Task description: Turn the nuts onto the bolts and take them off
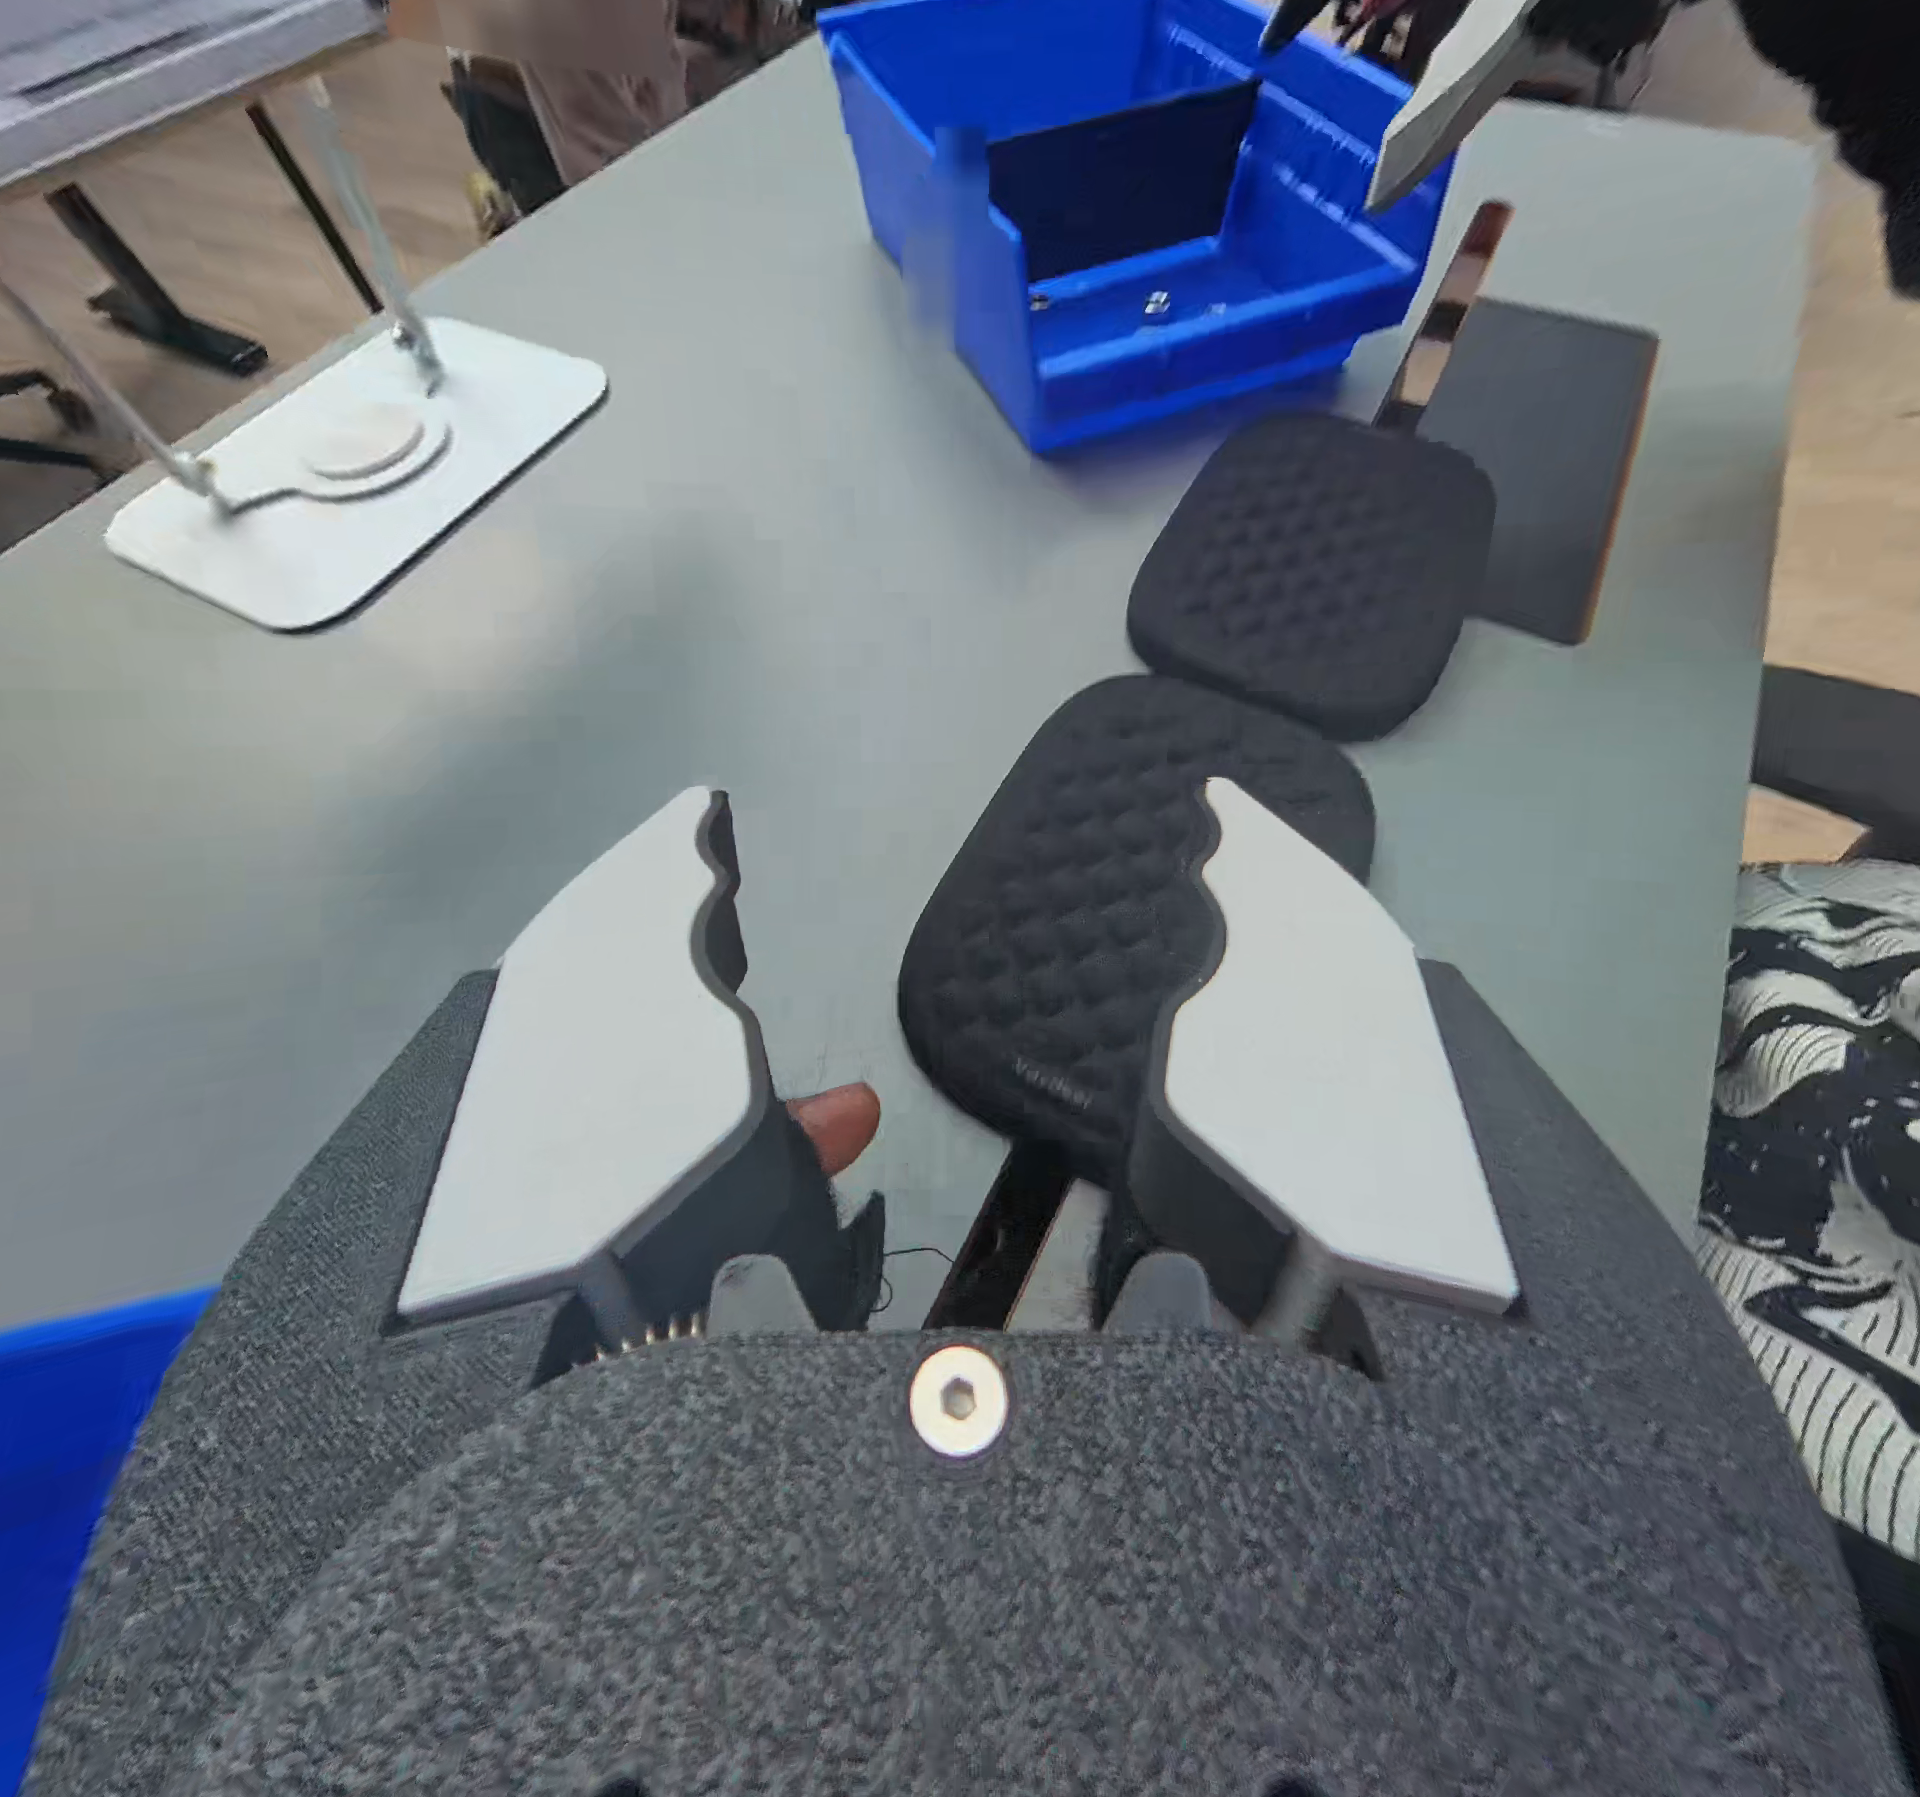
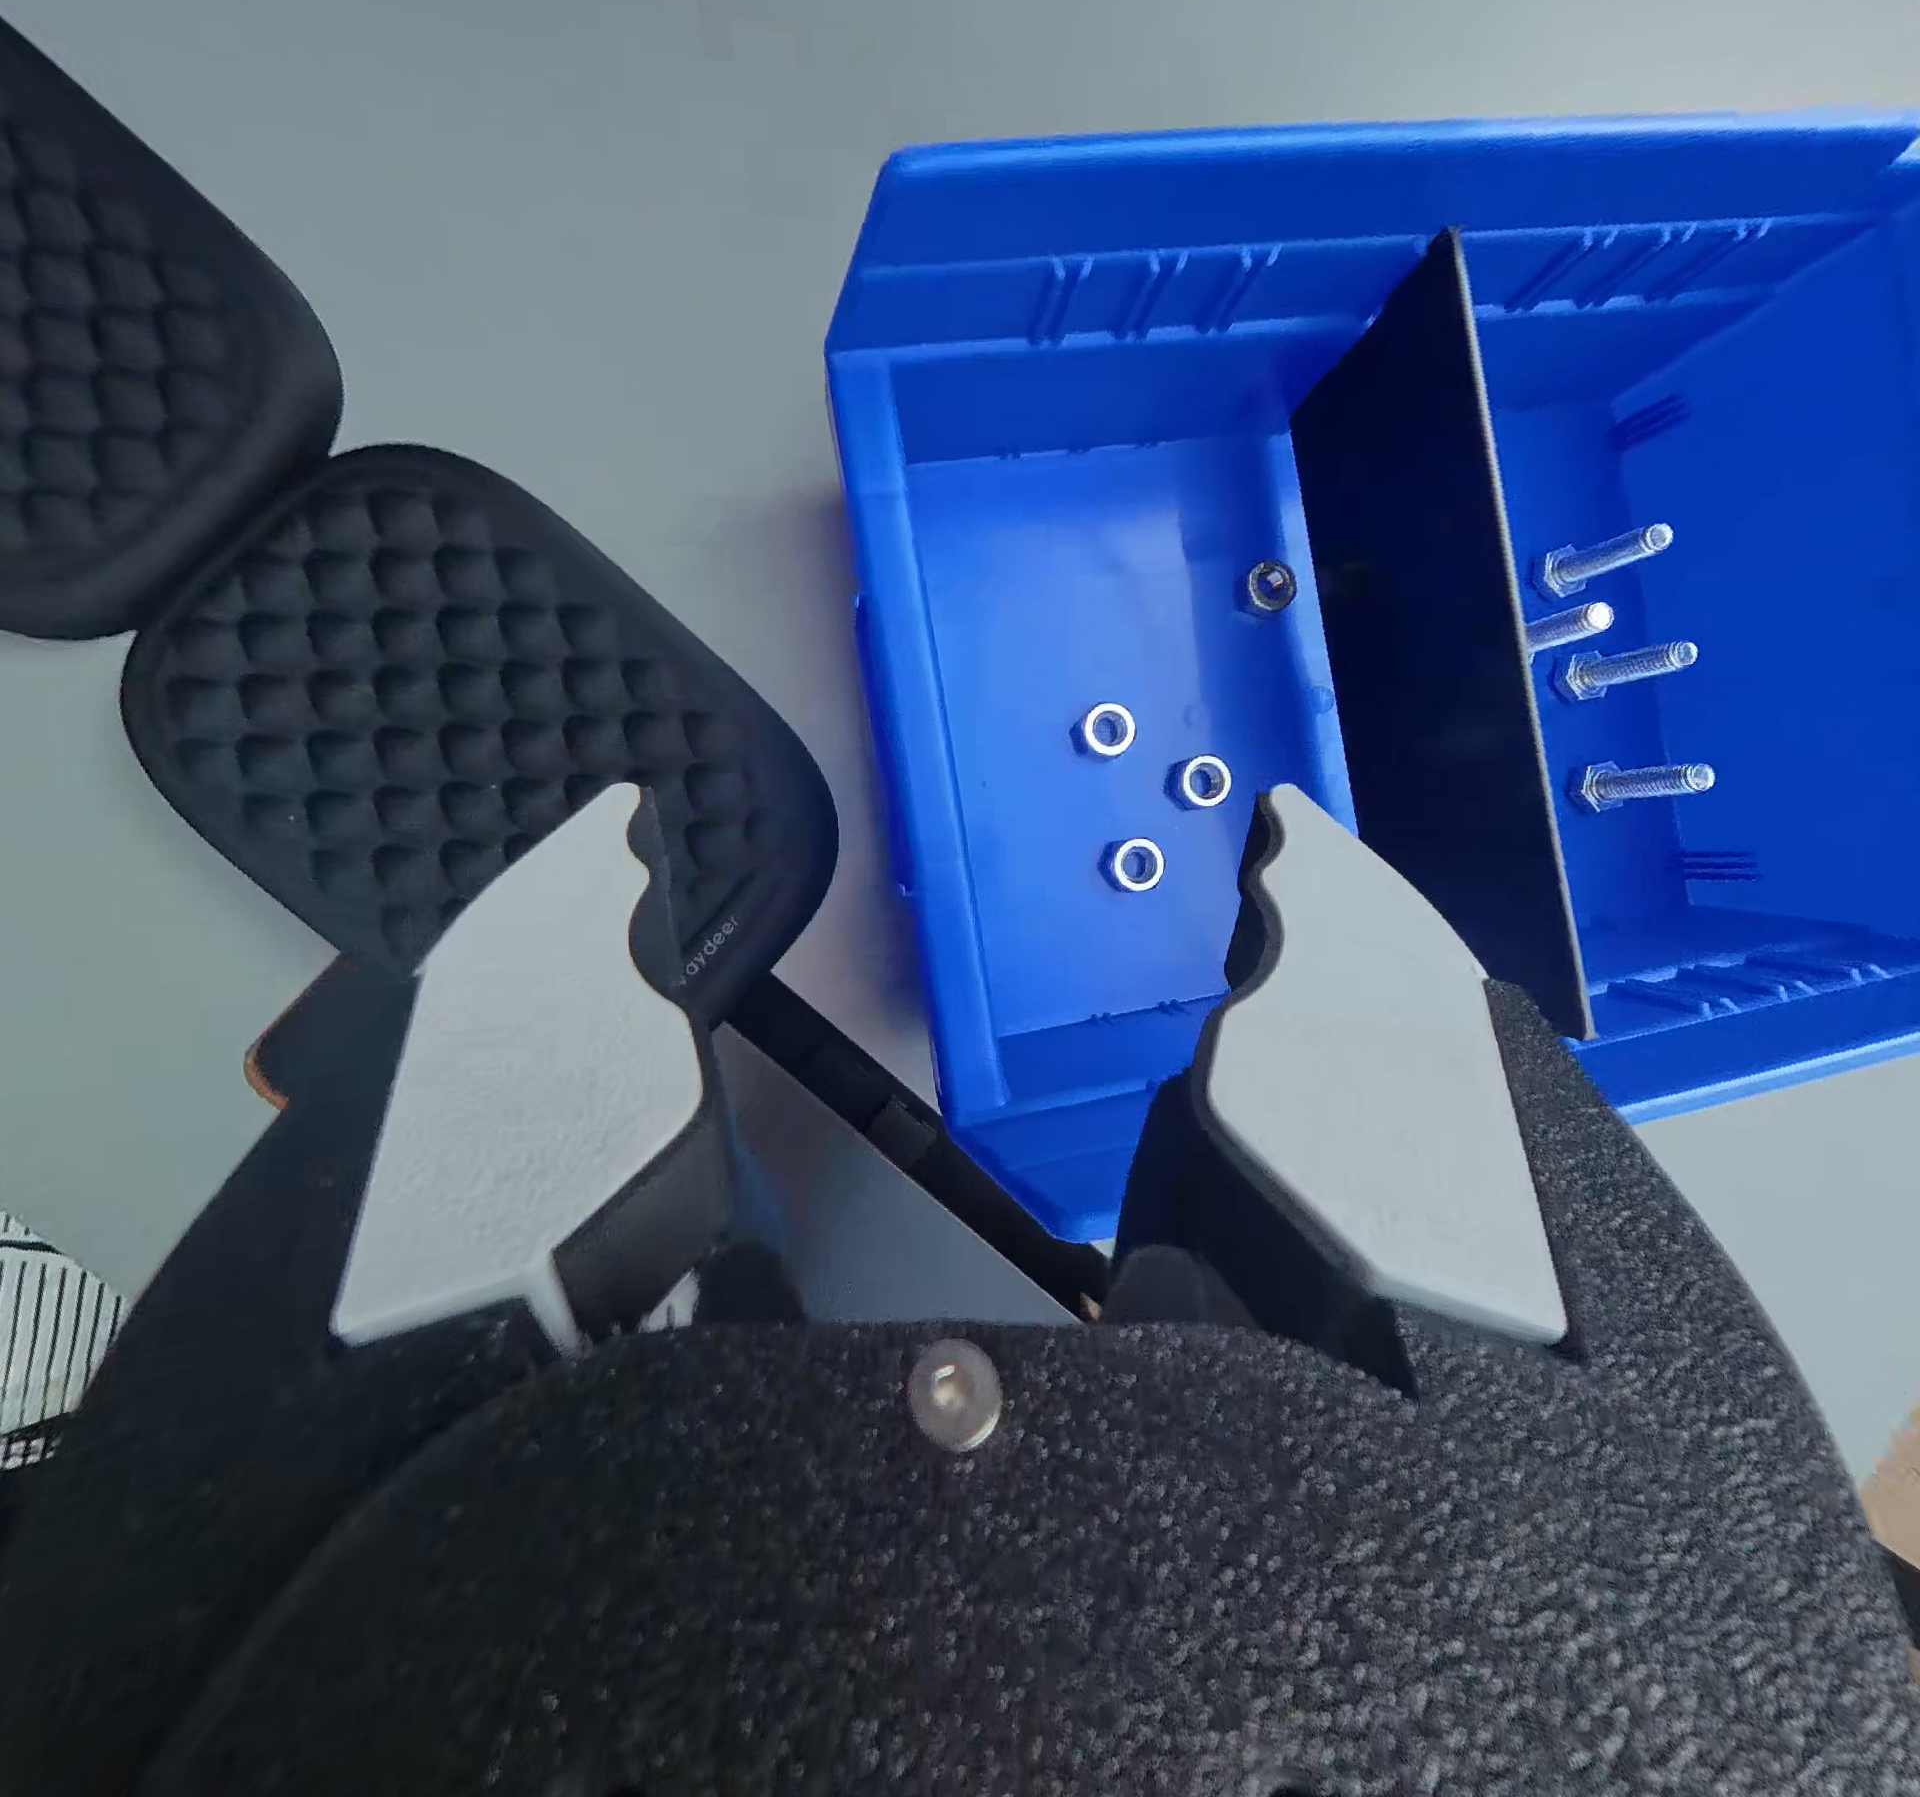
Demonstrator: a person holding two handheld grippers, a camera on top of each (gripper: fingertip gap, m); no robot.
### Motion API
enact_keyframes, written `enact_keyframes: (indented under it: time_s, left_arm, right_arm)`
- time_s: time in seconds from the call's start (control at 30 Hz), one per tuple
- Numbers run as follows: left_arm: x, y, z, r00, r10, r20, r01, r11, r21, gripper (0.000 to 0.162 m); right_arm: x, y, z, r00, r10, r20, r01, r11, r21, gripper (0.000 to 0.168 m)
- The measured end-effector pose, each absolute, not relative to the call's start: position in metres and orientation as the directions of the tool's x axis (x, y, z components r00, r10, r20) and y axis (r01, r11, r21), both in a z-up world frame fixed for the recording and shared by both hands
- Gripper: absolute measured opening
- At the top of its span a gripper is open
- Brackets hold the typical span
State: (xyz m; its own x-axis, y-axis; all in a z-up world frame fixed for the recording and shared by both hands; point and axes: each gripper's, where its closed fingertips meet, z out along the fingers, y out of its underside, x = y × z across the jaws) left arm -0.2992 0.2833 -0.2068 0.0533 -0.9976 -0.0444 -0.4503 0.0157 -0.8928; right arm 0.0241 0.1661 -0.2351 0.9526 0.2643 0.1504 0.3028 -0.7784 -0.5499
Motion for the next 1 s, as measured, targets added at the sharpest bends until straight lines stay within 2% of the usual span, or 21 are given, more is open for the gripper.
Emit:
enact_keyframes:
  time_s: [0.23, 0.4, 0.57, 0.73, 1.0]
  left_arm:
    - [-0.405, 0.329, -0.253, 0.204, -0.957, -0.207, -0.795, -0.039, -0.606, 0.073]
    - [-0.444, 0.352, -0.276, 0.223, -0.941, -0.253, -0.901, -0.1, -0.421, 0.072]
    - [-0.466, 0.368, -0.302, 0.173, -0.929, -0.327, -0.973, -0.111, -0.201, 0.071]
    - [-0.471, 0.369, -0.317, 0.139, -0.935, -0.325, -0.986, -0.102, -0.129, 0.07]
    - [-0.475, 0.369, -0.336, 0.12, -0.957, -0.265, -0.991, -0.1, -0.087, 0.062]
  right_arm:
    - [0.028, 0.157, -0.267, 0.915, 0.362, 0.177, 0.402, -0.85, -0.34, 0.093]
    - [0.039, 0.162, -0.281, 0.897, 0.405, 0.178, 0.438, -0.873, -0.217, 0.084]
    - [0.041, 0.171, -0.297, 0.877, 0.442, 0.188, 0.47, -0.87, -0.149, 0.075]
    - [0.045, 0.176, -0.311, 0.836, 0.483, 0.26, 0.516, -0.854, -0.072, 0.074]
    - [0.042, 0.183, -0.327, 0.799, 0.539, 0.266, 0.567, -0.823, -0.033, 0.063]
